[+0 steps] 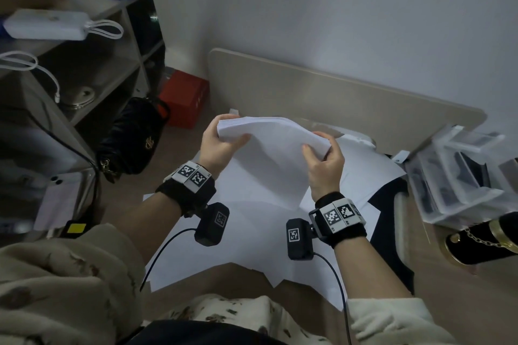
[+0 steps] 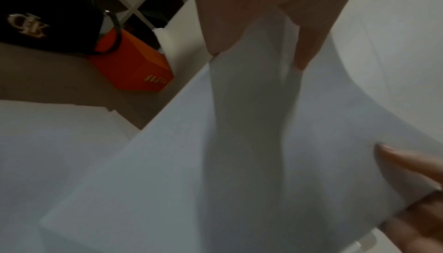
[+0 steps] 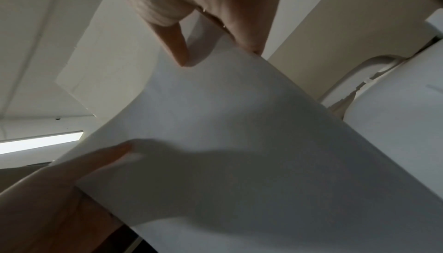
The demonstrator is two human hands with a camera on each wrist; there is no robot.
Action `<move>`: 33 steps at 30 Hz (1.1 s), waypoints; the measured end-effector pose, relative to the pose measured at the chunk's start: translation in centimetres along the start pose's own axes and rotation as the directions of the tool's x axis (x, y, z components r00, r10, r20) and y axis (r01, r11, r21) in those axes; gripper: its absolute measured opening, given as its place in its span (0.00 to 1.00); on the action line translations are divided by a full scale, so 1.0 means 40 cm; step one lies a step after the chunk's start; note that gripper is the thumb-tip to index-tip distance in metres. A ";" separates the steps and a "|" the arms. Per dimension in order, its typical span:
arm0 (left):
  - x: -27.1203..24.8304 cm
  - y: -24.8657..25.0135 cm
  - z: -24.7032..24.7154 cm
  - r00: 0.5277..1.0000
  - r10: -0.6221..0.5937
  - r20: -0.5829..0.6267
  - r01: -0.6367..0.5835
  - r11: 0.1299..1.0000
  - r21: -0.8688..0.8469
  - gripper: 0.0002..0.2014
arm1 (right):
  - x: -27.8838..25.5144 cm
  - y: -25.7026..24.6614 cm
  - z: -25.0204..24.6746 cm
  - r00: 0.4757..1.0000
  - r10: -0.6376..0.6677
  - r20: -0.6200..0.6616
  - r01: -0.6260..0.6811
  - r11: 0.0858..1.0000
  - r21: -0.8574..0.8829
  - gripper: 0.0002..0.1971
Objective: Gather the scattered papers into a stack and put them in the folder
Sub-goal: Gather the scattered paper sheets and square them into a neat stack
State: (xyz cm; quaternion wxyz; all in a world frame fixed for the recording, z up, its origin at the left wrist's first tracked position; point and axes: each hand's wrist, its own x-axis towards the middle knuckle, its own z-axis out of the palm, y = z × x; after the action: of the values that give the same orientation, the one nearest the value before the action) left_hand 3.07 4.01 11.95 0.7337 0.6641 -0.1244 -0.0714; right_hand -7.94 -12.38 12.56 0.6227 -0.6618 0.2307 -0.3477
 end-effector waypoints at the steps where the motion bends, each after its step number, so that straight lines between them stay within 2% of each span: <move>1: 0.001 -0.005 -0.006 0.999 -0.028 0.027 0.029 1.000 -0.006 0.18 | 0.001 0.003 -0.004 1.000 0.021 0.016 -0.021 1.000 0.020 0.13; 4: -0.001 -0.028 -0.017 0.985 -0.132 0.108 0.135 0.991 -0.018 0.19 | 0.000 0.018 -0.018 0.993 0.092 0.078 -0.096 0.993 0.061 0.14; 7: -0.001 -0.056 -0.031 0.953 -0.258 0.157 0.258 0.966 0.023 0.20 | 0.002 0.057 -0.031 0.975 0.188 0.118 -0.192 0.981 0.025 0.12; 10: 0.000 -0.092 -0.050 0.916 -0.331 0.226 0.321 0.943 0.084 0.23 | 0.000 0.100 -0.045 0.931 0.322 0.173 -0.329 0.944 0.012 0.10; 13: -0.002 -0.120 -0.058 0.880 -0.384 0.279 0.365 0.923 0.119 0.29 | -0.005 0.132 -0.058 0.878 0.419 0.229 -0.431 0.902 -0.001 0.13; 15: 0.000 -0.135 -0.057 0.859 -0.419 0.296 0.397 0.908 0.134 0.32 | -0.006 0.150 -0.061 0.862 0.450 0.235 -0.449 0.892 -0.062 0.14; 17: 0.003 -0.143 -0.054 0.859 -0.422 0.291 0.389 0.906 0.165 0.29 | -0.008 0.159 -0.055 0.858 0.465 0.217 -0.456 0.885 -0.094 0.13; 21: 0.007 -0.131 -0.032 0.921 -0.342 0.187 0.314 0.935 0.162 0.15 | -0.003 0.162 -0.032 0.892 0.430 0.143 -0.426 0.903 -0.059 0.09; 26: 0.017 -0.127 -0.013 0.944 -0.307 0.123 0.298 0.951 0.087 0.13 | 0.008 0.156 -0.015 0.927 0.362 0.096 -0.360 0.932 -0.042 0.08; 29: 0.023 -0.167 -0.034 0.928 -0.348 0.133 0.324 0.930 0.174 0.15 | -0.004 0.173 -0.018 0.904 0.415 0.100 -0.408 0.909 -0.084 0.10; 33: 0.021 -0.209 -0.057 0.848 -0.487 0.207 0.433 0.864 0.257 0.17 | -0.023 0.211 -0.027 0.863 0.486 0.139 -0.465 0.871 -0.156 0.11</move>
State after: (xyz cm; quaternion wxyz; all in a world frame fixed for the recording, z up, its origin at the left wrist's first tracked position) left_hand 4.99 5.05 3.53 0.6007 0.7293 -0.0645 -0.3212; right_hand -8.28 -13.42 4.09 0.6672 -0.6474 0.3517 -0.1101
